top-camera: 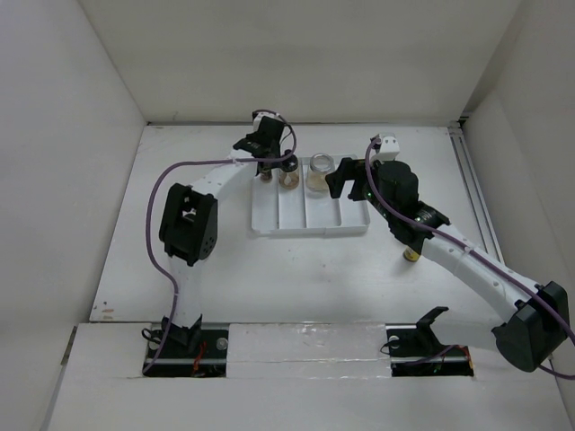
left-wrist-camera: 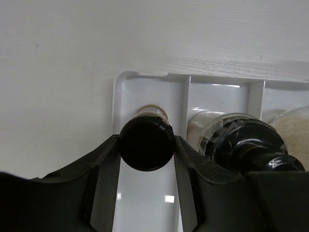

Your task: Organize the condiment bottles

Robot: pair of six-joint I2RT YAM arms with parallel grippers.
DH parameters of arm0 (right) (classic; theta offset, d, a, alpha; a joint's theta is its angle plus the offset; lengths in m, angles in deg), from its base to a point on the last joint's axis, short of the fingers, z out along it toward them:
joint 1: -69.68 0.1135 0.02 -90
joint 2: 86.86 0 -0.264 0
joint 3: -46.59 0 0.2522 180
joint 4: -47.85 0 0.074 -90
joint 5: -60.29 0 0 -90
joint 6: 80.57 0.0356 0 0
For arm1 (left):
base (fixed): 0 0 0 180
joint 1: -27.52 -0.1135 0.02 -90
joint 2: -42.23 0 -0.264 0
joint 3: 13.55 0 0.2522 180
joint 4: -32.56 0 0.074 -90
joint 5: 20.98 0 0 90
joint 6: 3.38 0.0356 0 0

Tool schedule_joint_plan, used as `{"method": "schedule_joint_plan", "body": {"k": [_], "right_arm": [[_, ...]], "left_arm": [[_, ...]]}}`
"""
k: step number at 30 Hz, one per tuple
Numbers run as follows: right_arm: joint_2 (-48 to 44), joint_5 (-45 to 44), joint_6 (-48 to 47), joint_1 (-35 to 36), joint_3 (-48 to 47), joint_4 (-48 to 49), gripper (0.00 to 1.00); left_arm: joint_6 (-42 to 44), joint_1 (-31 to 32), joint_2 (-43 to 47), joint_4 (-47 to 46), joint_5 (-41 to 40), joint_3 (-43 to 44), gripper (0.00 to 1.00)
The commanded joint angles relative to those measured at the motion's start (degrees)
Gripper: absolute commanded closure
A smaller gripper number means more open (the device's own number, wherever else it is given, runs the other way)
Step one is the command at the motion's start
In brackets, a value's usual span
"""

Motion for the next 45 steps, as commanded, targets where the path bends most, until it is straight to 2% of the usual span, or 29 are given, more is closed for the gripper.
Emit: {"method": "schedule_joint_plan", "body": {"k": [1,5,6,7,10,11,16,18,24,28,29,30,31,32,33,34,35,37,39,42,43,45], "right_arm": [[-1.0,0.5,0.5,-0.1,0.3,3.5,0.01],[-1.0,0.5,0.5,-0.1,0.3,3.5,0.01],[-1.0,0.5,0.5,-0.1,0.3,3.5,0.01],[-1.0,0.5,0.5,-0.1,0.3,3.5,0.01],[-1.0,0.5,0.5,-0.1,0.3,3.5,0.01],[-1.0,1.0,0.5,-0.1,0.3,3.5,0.01],[-0.4,1.0,0.5,-0.1,0.3,4.0,0.01],[-0.4,1.0,0.5,-0.1,0.3,4.0,0.01],[-0.4,1.0,0.5,0.4,0.3,4.0,0.01],[-1.0,1.0,0.5,0.4,0.3,4.0,0.01],[-1.0,1.0,0.5,0.4,0.3,4.0,0.01],[-1.0,1.6,0.5,0.9,0.3,4.0,0.01],[-0.4,1.6,0.5,0.9,0.3,4.0,0.01],[-0.4,2.4,0.5,0.9,0.3,4.0,0.01],[-0.4,3.4,0.5,1.4,0.3,4.0,0.01],[-0.4,4.1,0.5,1.4,0.3,4.0,0.03],[-0.4,4.7,0.0,1.4,0.3,4.6,0.10],[0.1,8.2,-0.6,3.4,0.3,6.1,0.17],[1.7,10.8,-2.8,5.2,0.3,6.7,0.24],[5.3,10.1,-5.3,10.3,-2.6,6.1,0.24],[6.1,9.1,-5.3,11.5,-3.3,4.8,0.23],[6.7,5.4,-6.1,13.7,-4.6,4.3,0.19]], "left_arm": [[-0.9,-1.3,0.9,-2.7,0.9,-0.4,0.63],[-0.9,-1.3,0.4,-2.0,0.9,0.1,0.55],[-0.9,-1.3,0.4,-1.3,0.9,0.6,0.45],[-0.9,-1.3,0.9,-1.2,0.9,0.6,0.39],[-0.9,-1.3,3.6,-1.2,0.9,0.6,0.27],[-0.9,-1.3,4.2,-1.2,0.9,1.7,0.26],[-0.3,-1.3,9.7,1.6,1.4,3.7,0.26],[0.9,-1.3,12.3,2.4,0.9,2.1,0.29],[0.8,-1.9,24.7,11.2,-8.1,-4.8,0.34],[-1.9,-4.5,33.6,15.6,-9.8,-19.6,0.34],[-2.6,-7.3,37.5,15.6,-9.8,-22.9,0.34],[-2.6,-9.6,39.5,14.8,-6.2,-25.9,0.34],[-2.6,-14.7,43.9,12.7,-2.6,-31.7,0.36],[-2.6,-14.7,43.9,12.6,1.2,-34.4,0.39],[-2.6,-17.7,49.6,9.6,5.9,-37.1,0.43],[-3.2,-17.7,52.6,8.4,5.9,-39.1,0.44],[-4.7,-17.7,55.3,8.4,5.0,-41.2,0.44],[-5.3,-17.7,63.2,6.1,4.0,-41.8,0.39],[-5.9,-17.7,67.1,5.6,3.4,-40.9,0.39],[-5.9,-17.7,68.4,11.1,2.2,-36.5,0.39],[-5.9,-17.7,67.2,15.1,2.2,-36.5,0.39],[-5.3,-17.7,67.1,16.9,2.7,-37.2,0.40]]}}
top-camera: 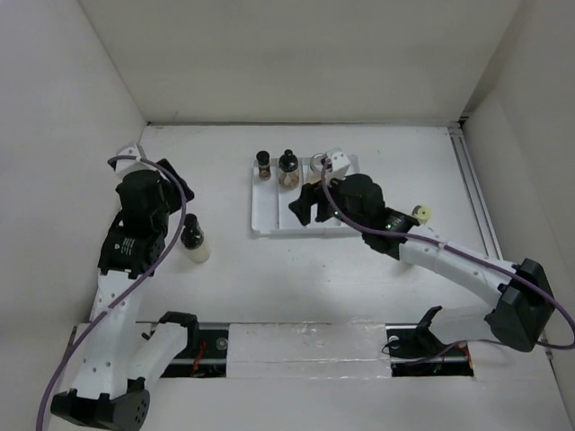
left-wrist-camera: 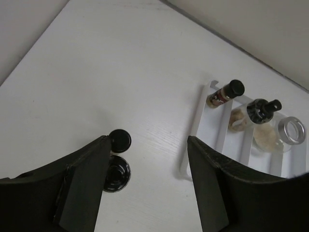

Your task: Organize the condiment bottles

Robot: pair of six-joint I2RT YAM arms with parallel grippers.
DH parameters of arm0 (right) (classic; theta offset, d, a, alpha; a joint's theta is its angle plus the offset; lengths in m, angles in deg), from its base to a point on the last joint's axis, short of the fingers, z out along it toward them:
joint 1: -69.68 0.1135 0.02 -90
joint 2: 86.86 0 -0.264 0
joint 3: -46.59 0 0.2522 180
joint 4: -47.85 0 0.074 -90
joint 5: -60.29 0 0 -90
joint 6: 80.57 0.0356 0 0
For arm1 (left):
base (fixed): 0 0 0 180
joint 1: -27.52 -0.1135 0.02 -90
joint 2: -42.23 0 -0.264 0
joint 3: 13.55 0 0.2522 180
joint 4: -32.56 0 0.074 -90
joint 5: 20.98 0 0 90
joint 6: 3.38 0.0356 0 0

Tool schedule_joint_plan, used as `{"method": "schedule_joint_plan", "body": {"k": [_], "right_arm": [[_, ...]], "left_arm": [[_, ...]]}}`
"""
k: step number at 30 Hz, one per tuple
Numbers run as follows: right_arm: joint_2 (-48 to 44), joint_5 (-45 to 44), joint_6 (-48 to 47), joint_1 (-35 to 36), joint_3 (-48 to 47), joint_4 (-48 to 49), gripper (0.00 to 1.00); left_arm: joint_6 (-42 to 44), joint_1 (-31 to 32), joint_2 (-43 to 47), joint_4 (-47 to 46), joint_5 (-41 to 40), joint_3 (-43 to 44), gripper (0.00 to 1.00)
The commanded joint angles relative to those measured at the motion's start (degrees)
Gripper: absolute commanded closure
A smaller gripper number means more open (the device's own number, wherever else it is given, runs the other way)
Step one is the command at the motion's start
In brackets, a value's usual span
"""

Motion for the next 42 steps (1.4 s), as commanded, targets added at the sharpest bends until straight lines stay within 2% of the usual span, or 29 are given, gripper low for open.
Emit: {"method": "schedule_joint_plan", "body": {"k": [1,4,8,10,12,16,19,23,27,30,33,42], "right_arm": [[1.3,-2.8,-3.1,2.5,-3.3,0.6,0.18],[0.6,-5.0,-3.1,3.1,-2.8,0.6,0.17],[-0.7,-6.7,-3.1,3.1,-2.3,0.6,0.17],[-1.2,-7.3,-3.1,2.5,-2.3,0.6,0.17],[-1.8,-7.9,-2.6,2.5,-1.7,0.6,0.17],[-2.4,-7.8,-1.9,0.9,-1.2,0.6,0.17],[-2.4,-7.2,-1.9,0.9,-1.2,0.6,0.17],[-2.4,-7.2,-1.9,0.9,-1.2,0.6,0.17],[-2.4,-7.2,-1.9,0.3,-1.2,0.6,0.17],[-2.4,-6.7,-1.9,0.3,-1.2,0.6,0.17],[-2.4,-6.7,-1.9,0.3,-1.2,0.6,0.17],[-2.4,-6.7,-1.9,-0.2,-0.7,0.6,0.17]], "left_arm": [[-0.4,0.0,-2.0,5.2,0.9,-3.1,0.40],[-3.2,3.9,-1.3,7.2,-2.0,-2.4,0.44],[-4.4,3.9,-4.3,9.6,-1.7,-2.4,0.48],[-4.4,3.9,-6.9,10.8,0.5,-2.4,0.48],[-9.3,3.9,-9.0,12.9,0.5,-2.9,0.48],[-16.0,3.9,-9.1,14.3,-1.5,-5.7,0.41],[-19.4,3.9,-7.3,13.2,-0.4,-7.0,0.41],[-23.2,3.9,-6.1,13.8,-5.5,-7.7,0.41],[-23.3,1.8,-5.3,11.8,-4.8,-10.1,0.41],[-23.8,0.7,-5.9,9.9,-6.4,-12.2,0.47],[-23.3,0.7,-9.0,9.9,-6.4,-11.7,0.48],[-21.4,0.7,-9.5,6.6,-5.7,-12.2,0.63]]}}
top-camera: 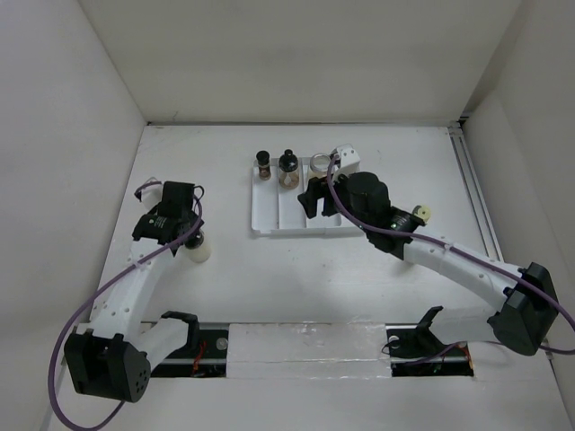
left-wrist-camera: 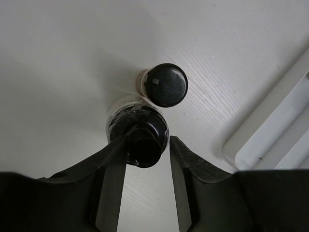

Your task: Organize the condiment bottles

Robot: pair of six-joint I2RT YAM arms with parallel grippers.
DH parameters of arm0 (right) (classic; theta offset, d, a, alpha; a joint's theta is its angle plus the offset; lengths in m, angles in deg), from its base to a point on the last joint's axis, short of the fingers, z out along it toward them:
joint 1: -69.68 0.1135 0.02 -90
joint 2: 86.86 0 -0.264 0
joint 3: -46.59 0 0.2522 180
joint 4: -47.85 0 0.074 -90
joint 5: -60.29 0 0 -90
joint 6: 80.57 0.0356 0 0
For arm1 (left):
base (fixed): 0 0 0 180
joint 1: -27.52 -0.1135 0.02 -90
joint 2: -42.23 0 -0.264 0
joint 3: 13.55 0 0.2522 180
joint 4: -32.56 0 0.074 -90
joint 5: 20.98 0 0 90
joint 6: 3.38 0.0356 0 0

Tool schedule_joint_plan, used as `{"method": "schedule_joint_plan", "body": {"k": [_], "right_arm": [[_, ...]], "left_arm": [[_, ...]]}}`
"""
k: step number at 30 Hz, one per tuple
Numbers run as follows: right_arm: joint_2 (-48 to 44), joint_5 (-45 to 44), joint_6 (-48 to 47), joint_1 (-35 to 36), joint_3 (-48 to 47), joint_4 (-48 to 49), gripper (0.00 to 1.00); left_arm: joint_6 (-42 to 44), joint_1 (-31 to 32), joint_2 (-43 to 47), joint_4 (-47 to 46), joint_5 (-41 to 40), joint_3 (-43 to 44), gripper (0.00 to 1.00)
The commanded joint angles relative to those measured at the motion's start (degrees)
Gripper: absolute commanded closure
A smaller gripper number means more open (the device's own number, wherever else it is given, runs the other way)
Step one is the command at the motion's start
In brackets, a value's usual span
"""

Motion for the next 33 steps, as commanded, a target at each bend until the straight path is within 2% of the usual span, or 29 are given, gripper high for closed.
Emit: {"method": "schedule_joint_plan", "body": {"k": [1,3,6,8,14,19,23,27,33], "right_arm": [[-2.2,0.2,0.1,-0.2,-0.4,1.8,0.17],[-2.2,-0.4,0.1,-0.2,-0.4,1.8,0.17],[-2.2,-0.4,0.1,-0.2,-0.4,1.8,0.17],[-2.2,-0.4,0.1,-0.2,-0.4,1.8,0.17],[-2.7,-1.0,0.1,-0.2,-0.4,1.8,0.17],[-3.2,-1.0,0.1,-0.2,-0.4,1.8,0.17],[-3.2,-1.0,0.1,-0.2,-0.4,1.8,0.17],[-3.2,-1.0,0.6,-0.2,-0.4,1.8,0.17],[-3.2,-2.1,1.1,-1.3,0.1,1.8,0.17]], "left_arm": [[0.2,-0.2,-0.5,-1.6,-1.1,-0.6,0.65],[0.2,-0.2,-0.5,-1.6,-1.1,-1.3,0.70],[0.2,-0.2,-0.5,-1.6,-0.5,-1.9,0.70],[0.7,-0.2,-0.5,-1.6,-0.5,-1.9,0.64],[2.0,-0.2,-2.2,-1.6,-0.5,-2.4,0.63],[3.9,-0.2,-0.5,-2.1,0.3,-1.9,0.80],[7.4,-0.2,1.9,-1.5,5.5,2.5,0.83],[10.0,3.3,2.6,1.5,7.2,9.3,0.83],[11.7,3.3,0.1,-1.5,15.8,19.2,0.84]]}}
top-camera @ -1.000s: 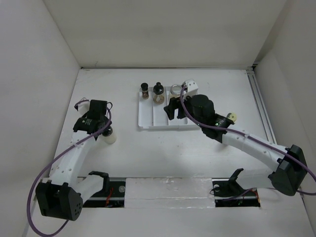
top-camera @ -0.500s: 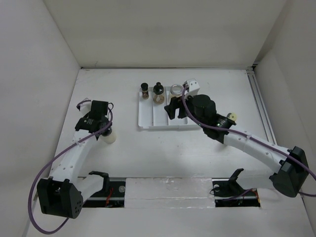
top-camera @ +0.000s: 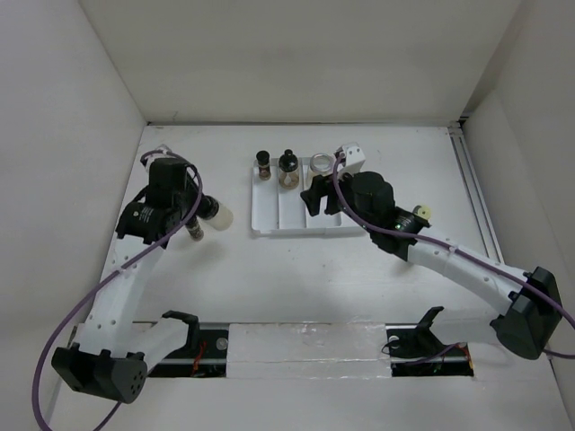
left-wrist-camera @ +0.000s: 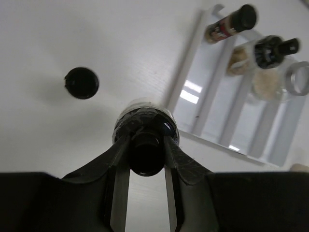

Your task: Organize the condiment bottles

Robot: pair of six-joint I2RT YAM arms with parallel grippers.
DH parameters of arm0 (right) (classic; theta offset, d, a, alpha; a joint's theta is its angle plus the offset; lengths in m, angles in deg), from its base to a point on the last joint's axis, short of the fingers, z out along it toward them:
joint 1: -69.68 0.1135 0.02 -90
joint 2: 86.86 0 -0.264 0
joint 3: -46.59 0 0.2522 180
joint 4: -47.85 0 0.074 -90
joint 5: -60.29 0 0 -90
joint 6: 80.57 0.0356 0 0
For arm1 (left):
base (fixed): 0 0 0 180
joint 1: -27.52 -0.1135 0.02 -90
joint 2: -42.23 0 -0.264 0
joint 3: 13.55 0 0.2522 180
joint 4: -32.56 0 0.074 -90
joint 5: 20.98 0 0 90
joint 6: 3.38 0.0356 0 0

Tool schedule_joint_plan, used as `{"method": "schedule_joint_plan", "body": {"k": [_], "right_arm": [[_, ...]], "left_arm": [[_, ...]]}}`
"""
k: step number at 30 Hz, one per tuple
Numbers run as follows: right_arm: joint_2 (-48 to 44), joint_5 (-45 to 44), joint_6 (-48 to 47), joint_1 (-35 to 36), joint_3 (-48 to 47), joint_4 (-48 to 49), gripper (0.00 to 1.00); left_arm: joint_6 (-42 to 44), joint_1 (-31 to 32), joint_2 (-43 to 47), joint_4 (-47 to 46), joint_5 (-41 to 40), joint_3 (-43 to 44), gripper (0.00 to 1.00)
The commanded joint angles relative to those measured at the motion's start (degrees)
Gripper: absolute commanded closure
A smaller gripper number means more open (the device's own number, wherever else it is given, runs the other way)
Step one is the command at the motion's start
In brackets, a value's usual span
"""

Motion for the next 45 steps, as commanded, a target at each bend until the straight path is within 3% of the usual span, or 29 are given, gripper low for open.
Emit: {"method": "schedule_joint_plan", "body": {"k": [1,4,7,10,11,14,20,33,45], "right_arm": [[-1.6,-1.5,0.7,-0.9,0.0,1.8,0.17],[-1.6,-2.9,1.9,-2.3,0.0,1.8,0.17],[-1.6,-2.3,3.1,-4.0,0.6,1.8,0.17],[-1.6,-1.8,3.6,-4.7,1.1,1.8,0.17],[-1.6,-1.8,3.6,-5.3,1.1,1.8,0.17],[-1.6,-1.3,3.6,-5.4,1.1,1.8,0.17],[-2.7,-0.8,3.6,-6.5,1.7,1.8,0.17],[-5.5,-1.8,6.5,-9.4,3.3,1.8,0.17],[-6.0,-1.3,6.5,-9.9,3.3,1.8,0.17]], "left_arm": [[2.1,0.0,-0.5,-6.2,6.6,5.7,0.84],[-0.4,0.0,-2.9,-15.5,15.9,4.0,0.84],[-1.5,0.7,-7.2,-22.6,19.5,2.6,0.84],[-1.5,8.8,-13.0,-24.3,10.8,7.7,0.84],[-1.5,14.2,-15.1,-23.5,7.3,10.0,0.84],[-1.5,17.9,-20.5,-23.9,5.6,15.9,0.84],[-0.9,19.6,-26.3,-24.9,3.6,19.0,0.84],[4.5,27.7,-39.0,-17.5,-14.7,26.4,0.82],[5.0,29.0,-44.0,-17.0,-16.4,27.6,0.82]]}}
